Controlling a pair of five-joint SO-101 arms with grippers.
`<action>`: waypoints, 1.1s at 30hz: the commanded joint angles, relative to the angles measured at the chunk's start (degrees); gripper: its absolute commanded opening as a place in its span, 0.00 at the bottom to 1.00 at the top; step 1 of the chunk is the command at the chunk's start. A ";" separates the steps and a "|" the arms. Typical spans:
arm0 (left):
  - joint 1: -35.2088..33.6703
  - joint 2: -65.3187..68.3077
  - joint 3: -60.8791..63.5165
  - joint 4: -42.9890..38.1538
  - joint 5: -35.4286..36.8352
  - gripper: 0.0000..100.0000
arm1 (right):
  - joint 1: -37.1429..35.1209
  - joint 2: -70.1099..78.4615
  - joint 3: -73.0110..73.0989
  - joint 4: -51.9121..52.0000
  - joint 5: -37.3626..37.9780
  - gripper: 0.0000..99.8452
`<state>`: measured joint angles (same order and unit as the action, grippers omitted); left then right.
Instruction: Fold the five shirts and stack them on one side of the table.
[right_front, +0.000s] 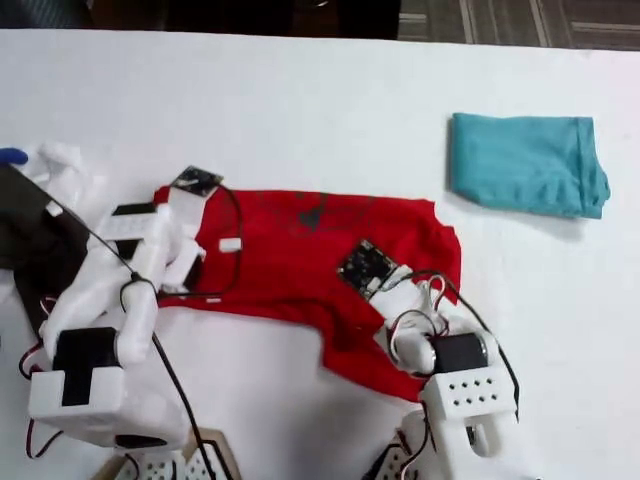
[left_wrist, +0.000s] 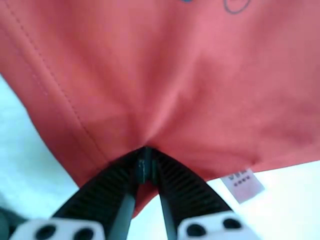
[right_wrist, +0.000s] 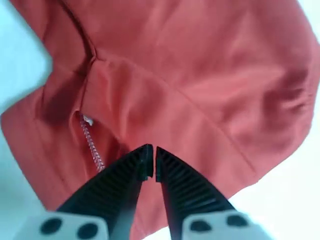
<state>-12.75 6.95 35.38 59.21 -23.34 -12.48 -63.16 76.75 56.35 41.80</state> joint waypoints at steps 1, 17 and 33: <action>-2.20 0.18 0.13 -3.16 -0.35 0.03 | 1.27 -0.22 -0.18 -2.24 0.26 0.02; -2.20 0.18 0.13 -3.16 -0.35 0.03 | -8.66 20.44 -9.05 5.05 0.26 0.02; -2.20 0.18 0.13 -3.16 -0.35 0.03 | -8.57 16.48 -14.77 6.90 -8.09 0.19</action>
<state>-12.75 6.95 35.38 59.21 -23.34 -22.07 -47.52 64.53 62.77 34.95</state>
